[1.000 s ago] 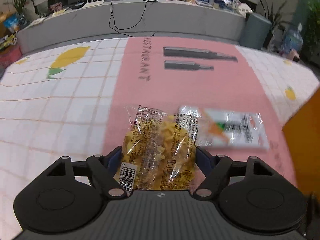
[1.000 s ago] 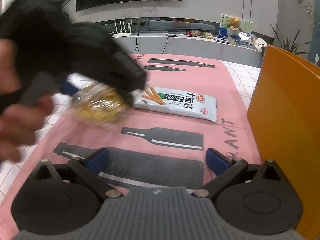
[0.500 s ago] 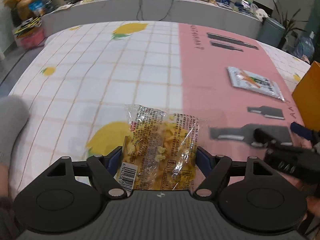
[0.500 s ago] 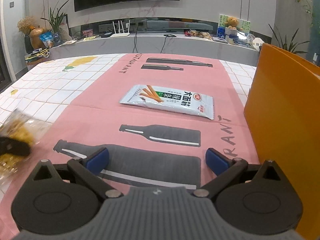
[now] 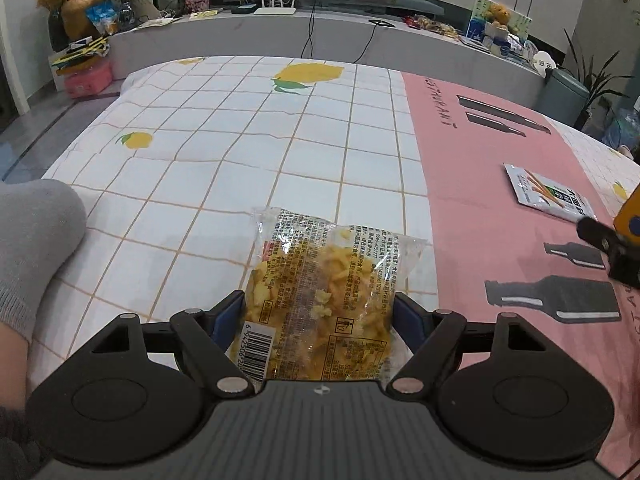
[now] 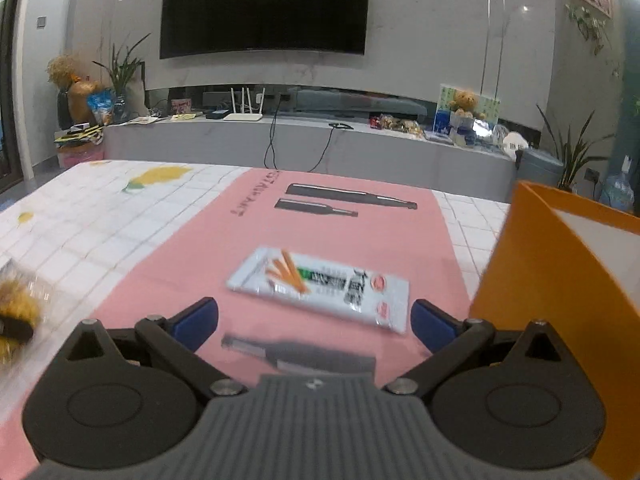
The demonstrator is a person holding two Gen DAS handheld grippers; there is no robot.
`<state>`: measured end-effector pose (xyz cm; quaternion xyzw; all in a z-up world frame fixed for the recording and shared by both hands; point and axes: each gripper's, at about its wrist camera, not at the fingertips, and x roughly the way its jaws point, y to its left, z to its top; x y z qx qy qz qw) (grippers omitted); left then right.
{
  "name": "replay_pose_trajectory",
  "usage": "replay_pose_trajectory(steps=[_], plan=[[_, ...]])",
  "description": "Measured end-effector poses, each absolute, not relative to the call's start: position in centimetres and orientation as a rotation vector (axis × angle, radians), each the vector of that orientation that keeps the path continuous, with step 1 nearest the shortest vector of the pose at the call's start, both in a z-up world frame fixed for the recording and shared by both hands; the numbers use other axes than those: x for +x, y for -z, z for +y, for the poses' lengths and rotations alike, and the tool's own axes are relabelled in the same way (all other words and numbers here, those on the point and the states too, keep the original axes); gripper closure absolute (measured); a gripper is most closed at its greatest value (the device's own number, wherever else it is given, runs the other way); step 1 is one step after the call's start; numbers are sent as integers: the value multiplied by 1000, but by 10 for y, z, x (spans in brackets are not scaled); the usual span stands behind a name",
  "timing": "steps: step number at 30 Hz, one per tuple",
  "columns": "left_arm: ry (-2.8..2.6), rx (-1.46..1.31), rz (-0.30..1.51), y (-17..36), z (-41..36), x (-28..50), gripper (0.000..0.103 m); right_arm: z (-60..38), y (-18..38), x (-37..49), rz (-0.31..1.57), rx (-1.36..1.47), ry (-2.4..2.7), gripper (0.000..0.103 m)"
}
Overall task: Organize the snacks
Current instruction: 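Grasp the white spicy-strip packet with the right tool while the left tool holds the pasta bag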
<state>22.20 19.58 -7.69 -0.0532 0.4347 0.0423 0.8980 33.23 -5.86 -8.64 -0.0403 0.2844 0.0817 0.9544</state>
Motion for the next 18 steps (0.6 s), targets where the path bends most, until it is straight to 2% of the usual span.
replay_pose_trajectory(steps=[6,11,18], plan=[[-82,-99,886,79,198,216,12,-42,91,385,641,-85,-65,3],[-51,-59,861,81,197,214,12,-37,87,412,617,-85,2,3],[-58,-30,834,85,193,212,10,-31,102,452,708,-98,88,3]])
